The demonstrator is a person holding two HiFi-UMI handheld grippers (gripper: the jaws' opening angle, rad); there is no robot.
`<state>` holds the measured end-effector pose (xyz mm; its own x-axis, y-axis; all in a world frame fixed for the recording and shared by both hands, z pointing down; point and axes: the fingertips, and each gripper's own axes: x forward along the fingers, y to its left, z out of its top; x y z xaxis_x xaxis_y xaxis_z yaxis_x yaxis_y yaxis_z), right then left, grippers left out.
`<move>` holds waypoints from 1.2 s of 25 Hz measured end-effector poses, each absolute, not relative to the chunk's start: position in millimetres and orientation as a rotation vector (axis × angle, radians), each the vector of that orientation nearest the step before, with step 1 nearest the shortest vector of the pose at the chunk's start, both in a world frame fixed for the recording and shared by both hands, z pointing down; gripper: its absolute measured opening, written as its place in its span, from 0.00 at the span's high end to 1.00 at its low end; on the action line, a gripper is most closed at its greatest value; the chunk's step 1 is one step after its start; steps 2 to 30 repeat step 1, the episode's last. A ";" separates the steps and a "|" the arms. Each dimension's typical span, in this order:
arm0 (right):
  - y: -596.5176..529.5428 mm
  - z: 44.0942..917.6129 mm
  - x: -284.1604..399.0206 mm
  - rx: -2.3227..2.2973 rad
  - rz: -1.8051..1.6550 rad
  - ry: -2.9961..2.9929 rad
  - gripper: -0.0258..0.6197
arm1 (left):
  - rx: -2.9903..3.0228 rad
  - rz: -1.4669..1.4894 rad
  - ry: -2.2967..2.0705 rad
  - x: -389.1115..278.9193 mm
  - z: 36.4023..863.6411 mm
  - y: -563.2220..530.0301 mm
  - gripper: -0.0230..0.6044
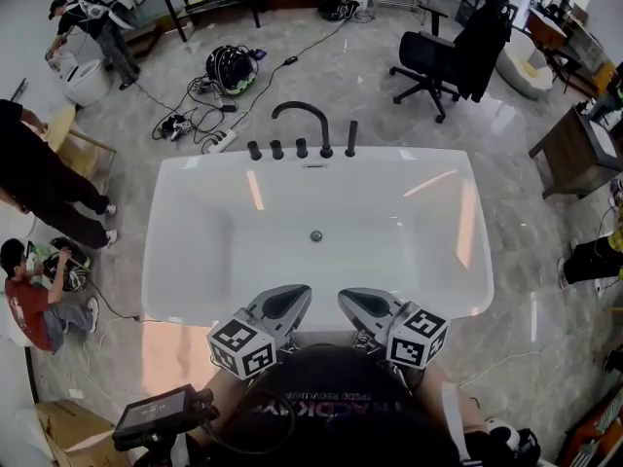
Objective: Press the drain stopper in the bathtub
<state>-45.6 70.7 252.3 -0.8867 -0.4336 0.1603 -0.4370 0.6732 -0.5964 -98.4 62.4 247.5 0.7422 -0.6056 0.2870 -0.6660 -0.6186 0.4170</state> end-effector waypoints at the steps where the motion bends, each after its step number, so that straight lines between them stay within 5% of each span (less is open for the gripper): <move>1: 71.2 253.5 -46.2 0.746 1.024 -2.869 0.94 | 2.436 0.160 -0.962 -99.0 248.9 62.9 0.95; 30: 71.2 253.5 -46.2 0.746 1.024 -2.869 0.94 | 2.436 0.160 -0.962 -99.0 248.9 62.9 0.95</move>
